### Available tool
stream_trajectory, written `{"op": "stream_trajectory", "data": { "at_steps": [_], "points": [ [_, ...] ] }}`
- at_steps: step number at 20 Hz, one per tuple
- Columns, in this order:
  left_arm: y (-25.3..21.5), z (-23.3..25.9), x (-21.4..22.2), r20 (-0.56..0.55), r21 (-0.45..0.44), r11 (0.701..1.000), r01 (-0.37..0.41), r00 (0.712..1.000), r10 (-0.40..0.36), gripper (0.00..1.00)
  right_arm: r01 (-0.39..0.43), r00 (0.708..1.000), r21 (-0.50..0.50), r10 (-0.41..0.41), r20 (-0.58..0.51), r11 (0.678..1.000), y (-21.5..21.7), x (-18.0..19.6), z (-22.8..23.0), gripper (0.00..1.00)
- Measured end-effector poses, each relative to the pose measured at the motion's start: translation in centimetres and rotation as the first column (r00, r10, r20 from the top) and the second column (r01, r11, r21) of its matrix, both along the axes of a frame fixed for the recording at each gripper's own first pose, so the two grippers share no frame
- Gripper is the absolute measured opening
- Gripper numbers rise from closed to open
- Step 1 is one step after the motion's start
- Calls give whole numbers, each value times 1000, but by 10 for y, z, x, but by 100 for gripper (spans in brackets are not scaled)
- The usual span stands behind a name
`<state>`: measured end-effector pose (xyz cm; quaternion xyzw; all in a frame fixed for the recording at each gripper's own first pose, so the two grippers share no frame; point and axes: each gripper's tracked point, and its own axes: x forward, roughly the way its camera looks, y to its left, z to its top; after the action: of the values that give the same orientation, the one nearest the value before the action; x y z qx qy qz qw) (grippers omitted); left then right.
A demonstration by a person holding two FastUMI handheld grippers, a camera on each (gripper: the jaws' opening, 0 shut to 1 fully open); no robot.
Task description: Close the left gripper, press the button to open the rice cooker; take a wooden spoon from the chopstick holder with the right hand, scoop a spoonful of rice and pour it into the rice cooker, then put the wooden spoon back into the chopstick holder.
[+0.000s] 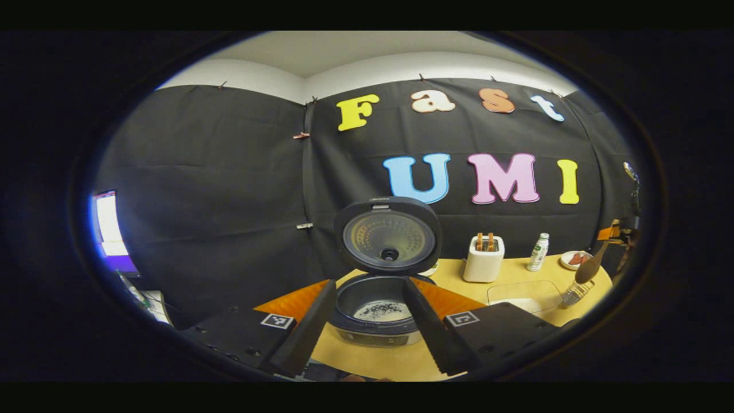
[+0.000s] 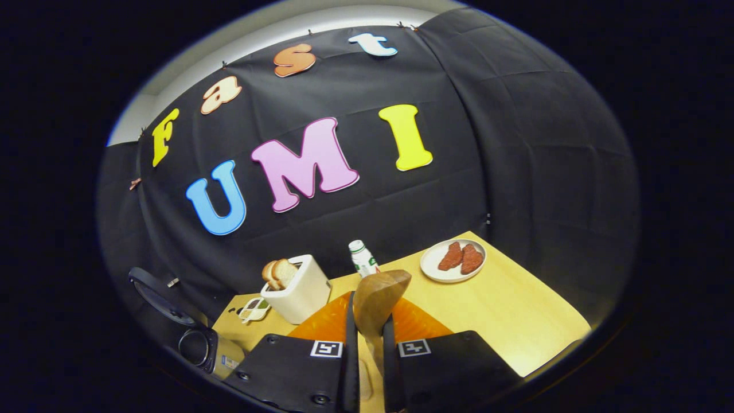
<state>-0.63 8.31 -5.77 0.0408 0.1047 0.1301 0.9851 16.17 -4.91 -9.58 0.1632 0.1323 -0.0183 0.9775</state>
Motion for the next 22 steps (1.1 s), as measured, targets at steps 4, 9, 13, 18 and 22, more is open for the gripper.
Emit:
{"op": "stream_trajectory", "data": {
  "at_steps": [4, 9, 13, 18, 22],
  "points": [
    [12, -1, 4, 5, 4, 1000, 12, 1000, -12, 81, -68, 997, 16, 69, -25, 998, 57, 1, -12, 21],
    [18, 0, 9, 4, 27, 999, 40, 999, -40, 81, -131, 988, 6, 131, -87, 991, 108, 10, -49, 17],
    [26, -2, 15, -6, 36, 998, 53, 999, -53, 81, -152, 979, -10, 149, -136, 988, 132, 18, -82, 21],
    [40, -8, 23, -22, 33, 998, 55, 998, -54, 81, -154, 970, -35, 144, -198, 987, 148, 25, -119, 21],
    [45, -8, 28, -30, 43, 997, 67, 997, -66, 81, -156, 965, -49, 142, -220, 987, 160, 29, -134, 21]
  ]
}}
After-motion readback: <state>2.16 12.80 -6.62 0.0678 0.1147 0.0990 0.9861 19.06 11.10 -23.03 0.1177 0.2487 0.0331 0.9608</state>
